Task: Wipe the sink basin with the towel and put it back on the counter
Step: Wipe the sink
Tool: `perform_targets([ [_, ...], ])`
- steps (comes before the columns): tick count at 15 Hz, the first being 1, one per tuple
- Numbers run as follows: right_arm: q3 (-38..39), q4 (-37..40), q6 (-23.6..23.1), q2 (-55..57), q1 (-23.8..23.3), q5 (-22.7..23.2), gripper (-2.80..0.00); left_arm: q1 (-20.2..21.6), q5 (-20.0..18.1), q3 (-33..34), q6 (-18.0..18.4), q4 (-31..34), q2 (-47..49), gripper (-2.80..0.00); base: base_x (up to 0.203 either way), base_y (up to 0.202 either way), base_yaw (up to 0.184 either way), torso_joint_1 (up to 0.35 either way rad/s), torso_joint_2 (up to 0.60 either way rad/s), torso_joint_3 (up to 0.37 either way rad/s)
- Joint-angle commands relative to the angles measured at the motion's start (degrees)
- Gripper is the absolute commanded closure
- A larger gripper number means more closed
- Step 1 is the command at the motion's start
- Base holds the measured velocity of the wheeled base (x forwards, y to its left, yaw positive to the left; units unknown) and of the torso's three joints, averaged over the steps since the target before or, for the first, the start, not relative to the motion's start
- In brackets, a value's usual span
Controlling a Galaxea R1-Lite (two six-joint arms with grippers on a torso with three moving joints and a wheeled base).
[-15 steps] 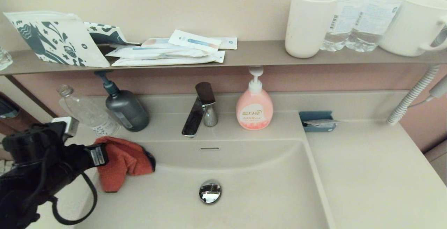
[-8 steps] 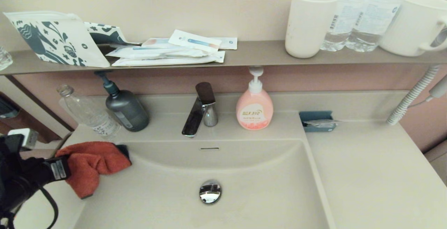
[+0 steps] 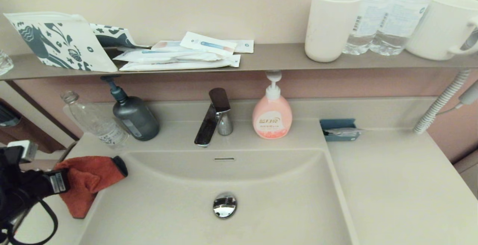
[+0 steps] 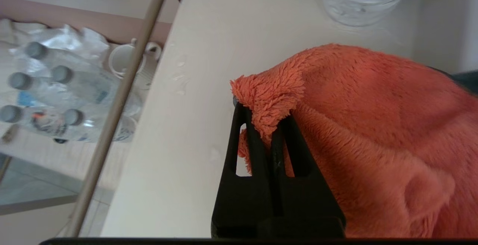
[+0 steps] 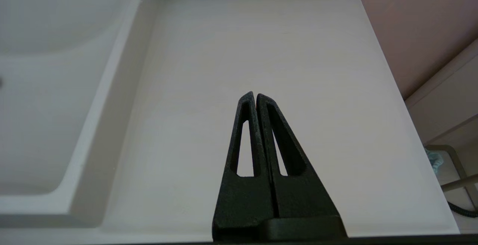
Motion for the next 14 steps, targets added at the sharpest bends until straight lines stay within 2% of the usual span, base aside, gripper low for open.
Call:
perform_targets([
  [1,0.0,0.0,0.0,0.0,0.0,0.0,0.00,-0.1,-0.2,-1.9,0.0,-0.5,4.6,0.00,0.000,0.000,0.000,0.000,0.00,0.000],
  [4,0.0,0.0,0.0,0.0,0.0,0.0,0.00,-0.7,-0.6,-5.3,-0.2,-1.0,8.7,0.00,0.000,0.000,0.000,0.000,0.00,0.000],
  [10,0.0,0.0,0.0,0.0,0.0,0.0,0.00,-6.7,0.0,-9.4,-2.3,-1.0,11.5,0.00,0.000,0.000,0.000,0.000,0.00,0.000],
  [14,0.0,0.0,0.0,0.0,0.0,0.0,0.00,-8.5,0.2,-12.9,-3.7,-1.1,13.5,0.00,0.000,0.000,0.000,0.000,0.00,0.000],
])
